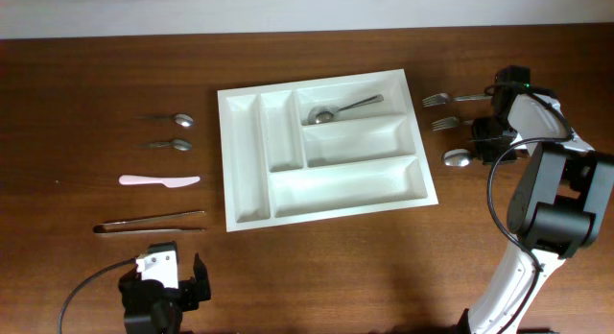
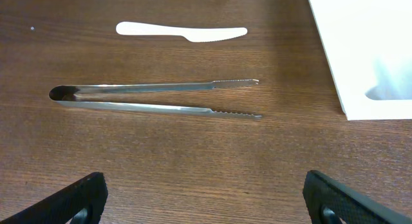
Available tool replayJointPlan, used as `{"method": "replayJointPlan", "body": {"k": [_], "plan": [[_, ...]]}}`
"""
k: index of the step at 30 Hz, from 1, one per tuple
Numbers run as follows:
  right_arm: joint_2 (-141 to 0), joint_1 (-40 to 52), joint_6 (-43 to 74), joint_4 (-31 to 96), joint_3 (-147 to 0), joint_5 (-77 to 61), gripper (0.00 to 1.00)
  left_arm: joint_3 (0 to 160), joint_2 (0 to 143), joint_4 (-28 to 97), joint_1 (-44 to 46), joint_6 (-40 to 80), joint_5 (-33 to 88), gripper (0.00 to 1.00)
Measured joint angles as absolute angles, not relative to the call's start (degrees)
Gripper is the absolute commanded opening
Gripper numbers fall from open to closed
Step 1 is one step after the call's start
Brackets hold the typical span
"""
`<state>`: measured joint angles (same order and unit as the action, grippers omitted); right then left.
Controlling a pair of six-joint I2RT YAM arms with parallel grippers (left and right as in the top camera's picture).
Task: Pack container
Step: 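Lower the right gripper and grasp the second spoon's handle, then carry the second spoon with the right gripper into the top compartment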
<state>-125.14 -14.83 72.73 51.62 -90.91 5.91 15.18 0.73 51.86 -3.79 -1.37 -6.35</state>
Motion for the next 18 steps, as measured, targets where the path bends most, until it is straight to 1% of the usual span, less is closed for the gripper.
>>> {"method": "replayJointPlan", "body": {"k": [7, 13, 18], "plan": [[-125.6, -15.0, 67.1, 51.0, -92.8, 0.2, 0.04, 15.2, 0.7, 51.9, -3.8, -1.4, -6.3, 0.99], [-125.8, -15.0, 57.5, 53.3, -100.7, -4.7, 0.04, 15.2, 0.7, 51.8, -3.8, -1.4, -6.3, 0.99], [-124.9, -15.0, 50.5, 53.8, -104.0, -7.0, 0.04, 15.2, 0.7, 51.9, -3.8, -1.4, -6.3, 0.99]]}}
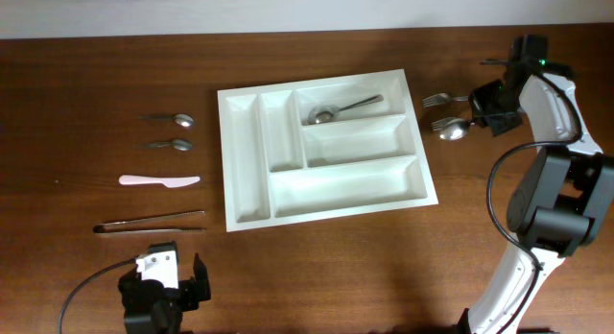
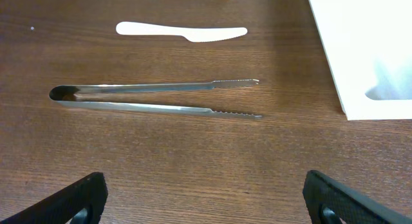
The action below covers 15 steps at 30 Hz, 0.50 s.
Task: Pack container
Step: 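Carry the second spoon with the right gripper into the top compartment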
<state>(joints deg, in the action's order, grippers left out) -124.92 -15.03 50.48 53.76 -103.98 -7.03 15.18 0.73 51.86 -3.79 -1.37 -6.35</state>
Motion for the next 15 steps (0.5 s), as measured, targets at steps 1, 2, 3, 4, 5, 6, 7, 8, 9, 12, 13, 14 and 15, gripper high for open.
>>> {"method": "replayJointPlan", "body": {"k": [1, 2, 3, 4, 5, 6, 7, 8, 9, 12, 13, 14, 15], "plan": [[-124.4, -15.0, 48.8, 53.7, -104.2, -7.8, 0.04, 15.2, 0.7, 51.9, -3.8, -1.4, -6.3, 0.99], [-123.6, -14.9, 47.0, 53.7, -104.5, -8.9, 0.04, 15.2, 0.7, 51.9, -3.8, -1.4, -6.3, 0.99], [-123.0, -14.9, 45.7, 53.5, -104.6, -9.6, 0.04, 15.2, 0.7, 51.9, -3.8, -1.4, -6.3, 0.99], [-122.3, -14.7, 44.1, 53.3, -104.8, -10.5, 0.04, 15.2, 0.7, 51.9, -3.8, -1.4, -6.3, 0.99], [-121.9, -14.5, 43.3, 53.3, -105.1, -10.7, 0.04, 15.2, 0.7, 51.9, -3.8, -1.4, -6.3, 0.99], [-121.3, -14.0, 42.3, 53.3, -105.3, -11.2, 0.04, 15.2, 0.7, 51.9, -3.8, -1.4, -6.3, 0.99], [-121.0, -13.3, 41.6, 53.3, -105.7, -11.7, 0.04, 15.2, 0.7, 51.9, -3.8, -1.4, -6.3, 0.99], [-120.7, -12.1, 41.1, 53.2, -106.0, -12.4, 0.04, 15.2, 0.7, 51.9, -3.8, -1.4, -6.3, 0.99], [-120.6, -11.3, 40.9, 53.2, -106.3, -12.8, 0.04, 15.2, 0.7, 51.9, -3.8, -1.4, -6.3, 0.99], [-120.5, -6.2, 40.3, 51.1, -106.7, -14.2, 0.04, 15.2, 0.7, 51.8, -3.8, -1.4, -6.3, 0.99], [-120.5, -4.6, 40.3, 50.3, -106.7, -14.4, 0.04, 15.2, 0.7, 51.9, -3.8, -1.4, -6.3, 0.99], [-120.5, -2.7, 40.4, 49.3, -106.7, -14.5, 0.04, 15.2, 0.7, 51.9, -3.8, -1.4, -6.3, 0.99], [-120.5, -1.3, 40.6, 48.1, -106.7, -14.7, 0.04, 15.2, 0.7, 51.9, -3.8, -1.4, -6.3, 0.99]]}}
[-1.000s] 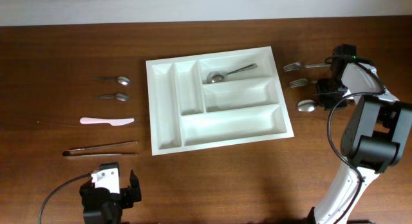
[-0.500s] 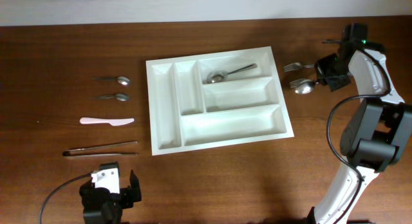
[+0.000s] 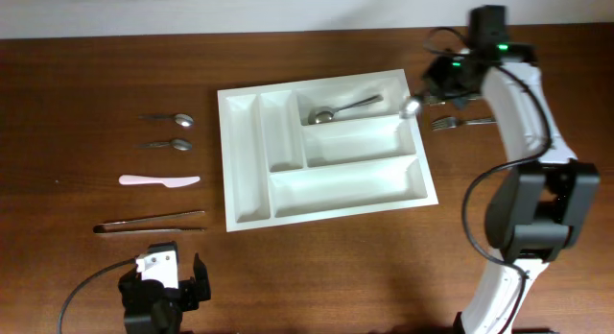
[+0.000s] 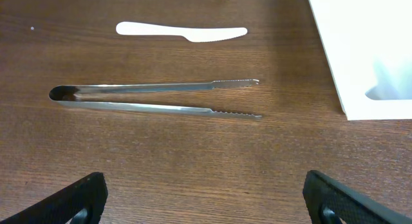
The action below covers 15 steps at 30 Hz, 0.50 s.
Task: Pack container
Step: 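Carry the second spoon with the right gripper into the top compartment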
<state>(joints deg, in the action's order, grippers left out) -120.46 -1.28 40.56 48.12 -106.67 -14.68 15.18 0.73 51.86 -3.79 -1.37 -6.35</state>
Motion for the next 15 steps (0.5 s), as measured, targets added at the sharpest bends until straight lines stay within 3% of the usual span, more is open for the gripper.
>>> {"method": "replayJointPlan", "body": {"k": [8, 15], "plan": [[-120.5, 10.0, 50.4, 39.7, -106.7, -9.1, 0.04, 15.2, 0.7, 51.9, -3.8, -1.4, -6.3, 0.99], [-120.5, 16.1, 64.6, 38.7, -106.7, 10.4, 0.04, 15.2, 0.7, 51.9, -3.8, -1.4, -6.3, 0.99]]}}
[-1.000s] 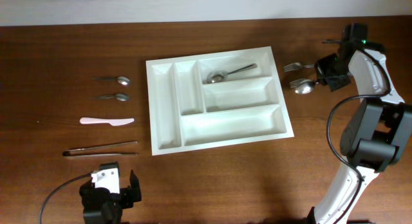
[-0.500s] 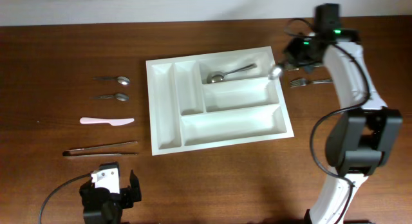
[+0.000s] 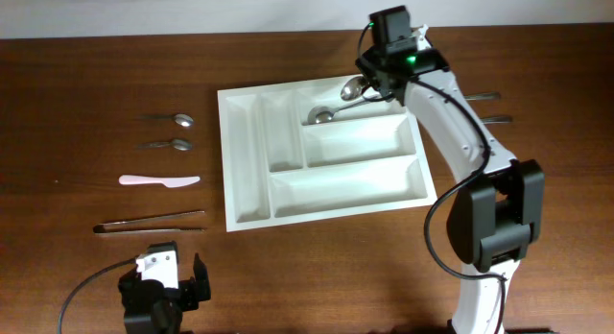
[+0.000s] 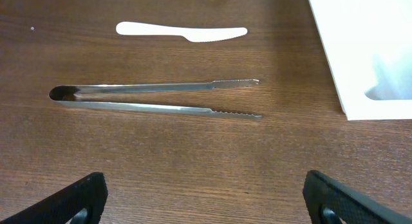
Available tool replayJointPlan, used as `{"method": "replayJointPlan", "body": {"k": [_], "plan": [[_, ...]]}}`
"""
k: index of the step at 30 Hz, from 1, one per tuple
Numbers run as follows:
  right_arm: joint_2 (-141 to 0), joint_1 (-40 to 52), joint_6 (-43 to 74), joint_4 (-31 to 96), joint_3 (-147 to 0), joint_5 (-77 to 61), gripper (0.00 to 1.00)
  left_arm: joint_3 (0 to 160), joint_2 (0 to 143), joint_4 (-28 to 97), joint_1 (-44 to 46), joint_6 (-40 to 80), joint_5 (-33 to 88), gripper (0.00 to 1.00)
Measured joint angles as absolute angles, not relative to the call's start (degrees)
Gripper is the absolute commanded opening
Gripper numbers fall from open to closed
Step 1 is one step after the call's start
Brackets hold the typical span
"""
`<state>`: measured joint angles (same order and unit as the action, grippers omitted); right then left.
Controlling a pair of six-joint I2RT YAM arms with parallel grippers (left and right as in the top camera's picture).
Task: Pack container
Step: 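Carry the second spoon with the right gripper into the top compartment, then release the spoon beside the first and lift the right gripper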
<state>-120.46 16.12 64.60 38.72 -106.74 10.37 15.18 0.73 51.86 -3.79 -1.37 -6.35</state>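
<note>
The white cutlery tray (image 3: 251, 161) lies mid-table, and one spoon (image 3: 331, 111) rests in its top right compartment. My right gripper (image 3: 372, 83) is shut on a second spoon (image 3: 351, 87), holding it over the far edge of that compartment. Left of the tray lie two small spoons (image 3: 178, 119) (image 3: 175, 144), a pale knife (image 3: 159, 180) and metal tongs (image 3: 150, 222). In the left wrist view the tongs (image 4: 154, 98) and knife (image 4: 181, 32) lie ahead of my open left gripper (image 4: 206, 205), which holds nothing. Two forks (image 3: 484, 96) (image 3: 498, 117) lie right of the tray.
The tray's near left corner (image 4: 360, 69) shows at the right edge of the left wrist view. My right arm (image 3: 460, 132) reaches across the tray's right side from its base at the front right. The table's far edge meets a white wall.
My right gripper has moved left with the spoon, from the tray's top right corner to above the top right compartment. The left arm and the left-hand cutlery are unchanged.
My right gripper was down at a spoon lying right of the tray, below the two forks. Then it held that spoon up beside the forks, then at the tray's top right corner, and now over the compartment with the first spoon. The left gripper stayed open near the tongs.
</note>
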Motion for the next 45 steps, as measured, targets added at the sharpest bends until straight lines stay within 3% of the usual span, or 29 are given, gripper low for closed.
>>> {"method": "replayJointPlan", "body": {"k": [7, 19, 30, 45], "plan": [[-120.5, 20.0, 67.3, 38.7, -106.7, 19.5, 0.04, 15.2, 0.7, 51.9, -3.8, -1.4, -6.3, 0.99], [-121.3, 20.3, 68.9, 39.0, -106.7, 21.4, 0.04, 15.2, 0.7, 51.9, -3.8, -1.4, -6.3, 0.99], [-123.6, 20.3, 76.4, 33.9, -106.7, 15.6, 0.04, 15.2, 0.7, 51.8, -3.8, -1.4, -6.3, 0.99], [-126.7, 21.8, 94.6, 42.2, -106.8, 8.8, 0.04, 15.2, 0.7, 51.9, -3.8, -1.4, -6.3, 0.99]]}}
